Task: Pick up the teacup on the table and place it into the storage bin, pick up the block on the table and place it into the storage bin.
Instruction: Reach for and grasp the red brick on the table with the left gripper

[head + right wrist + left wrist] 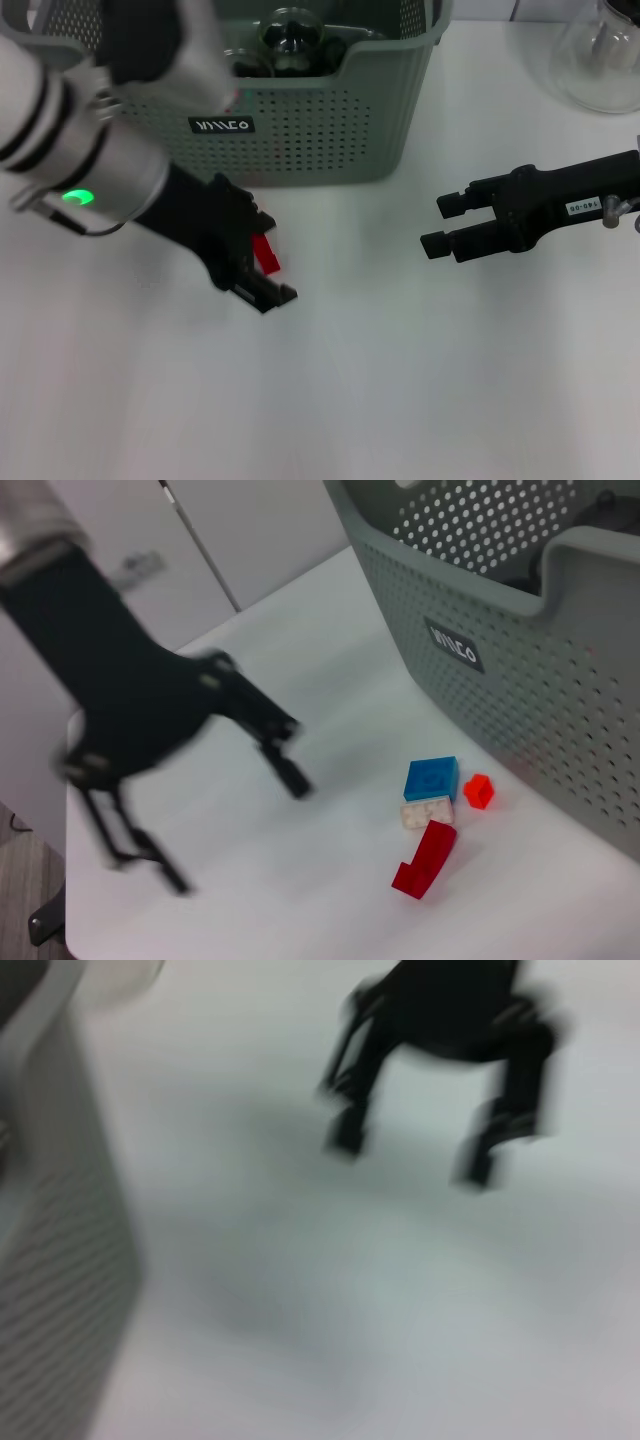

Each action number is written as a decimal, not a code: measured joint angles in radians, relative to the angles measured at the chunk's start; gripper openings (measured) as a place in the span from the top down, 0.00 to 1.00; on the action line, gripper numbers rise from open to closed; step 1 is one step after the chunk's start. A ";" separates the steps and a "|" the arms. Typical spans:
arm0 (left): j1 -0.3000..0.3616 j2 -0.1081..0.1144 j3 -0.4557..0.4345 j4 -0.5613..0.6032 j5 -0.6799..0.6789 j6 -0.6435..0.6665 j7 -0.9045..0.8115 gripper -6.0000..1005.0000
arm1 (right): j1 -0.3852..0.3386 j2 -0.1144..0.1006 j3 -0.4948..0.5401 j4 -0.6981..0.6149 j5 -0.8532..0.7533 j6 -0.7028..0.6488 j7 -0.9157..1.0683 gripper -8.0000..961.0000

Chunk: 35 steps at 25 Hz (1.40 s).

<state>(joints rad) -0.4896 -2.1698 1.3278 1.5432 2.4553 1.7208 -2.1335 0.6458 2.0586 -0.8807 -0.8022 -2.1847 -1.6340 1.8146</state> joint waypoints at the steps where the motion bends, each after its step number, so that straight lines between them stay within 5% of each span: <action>1: -0.015 0.001 0.018 -0.021 0.026 -0.019 -0.029 0.12 | 0.000 0.000 0.000 0.000 0.000 0.001 0.001 0.17; 7: -0.159 -0.001 0.133 -0.206 0.179 -0.108 -0.192 0.12 | -0.003 0.000 0.000 0.000 -0.001 0.002 0.003 0.17; 20: -0.266 -0.004 0.326 -0.355 0.294 -0.246 -0.286 0.12 | -0.017 -0.003 0.000 0.023 -0.006 0.002 -0.002 0.17; 35: -0.344 -0.004 0.339 -0.491 0.298 -0.318 -0.311 0.12 | -0.028 0.000 0.000 0.023 -0.004 0.006 -0.015 0.17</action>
<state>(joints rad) -0.8332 -2.1737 1.6664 1.0519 2.7535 1.4027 -2.4445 0.6181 2.0586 -0.8805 -0.7792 -2.1888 -1.6280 1.7999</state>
